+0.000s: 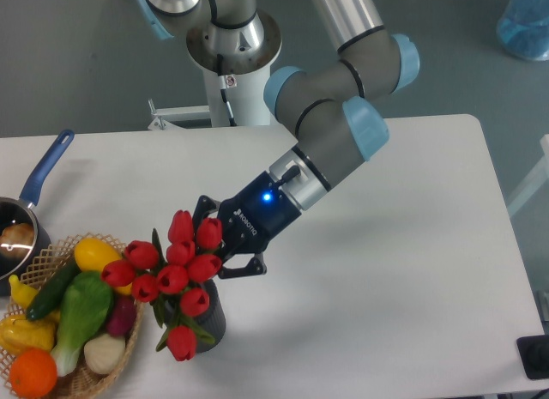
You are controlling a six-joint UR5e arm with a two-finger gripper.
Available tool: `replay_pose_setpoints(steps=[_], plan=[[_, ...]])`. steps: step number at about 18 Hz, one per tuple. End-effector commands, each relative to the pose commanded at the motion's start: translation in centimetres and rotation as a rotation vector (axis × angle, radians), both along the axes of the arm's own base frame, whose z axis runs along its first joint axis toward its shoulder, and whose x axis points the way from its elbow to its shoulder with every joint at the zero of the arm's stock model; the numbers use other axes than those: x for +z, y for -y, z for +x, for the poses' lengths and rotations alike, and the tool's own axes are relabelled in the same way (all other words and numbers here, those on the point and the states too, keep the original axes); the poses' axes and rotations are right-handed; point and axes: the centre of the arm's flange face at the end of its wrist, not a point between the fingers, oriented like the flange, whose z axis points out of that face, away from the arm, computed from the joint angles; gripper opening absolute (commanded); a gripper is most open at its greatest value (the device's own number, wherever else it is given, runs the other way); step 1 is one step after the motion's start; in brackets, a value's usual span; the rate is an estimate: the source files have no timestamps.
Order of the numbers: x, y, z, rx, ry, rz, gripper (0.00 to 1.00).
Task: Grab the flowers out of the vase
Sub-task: 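Close the gripper on the tulip stems, then lift the gripped tulips up out of the vase and away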
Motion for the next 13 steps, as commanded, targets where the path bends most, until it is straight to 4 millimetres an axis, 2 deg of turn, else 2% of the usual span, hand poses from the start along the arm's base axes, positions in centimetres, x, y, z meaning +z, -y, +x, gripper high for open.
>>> replay_pose_setpoints(steps=[5, 13], plan=[[4.4, 0.3, -1.6, 0.024, 0.068, 0.043, 0.00], [6.3, 1.7, -2.7, 0.040, 0.097, 0.079, 0.00]])
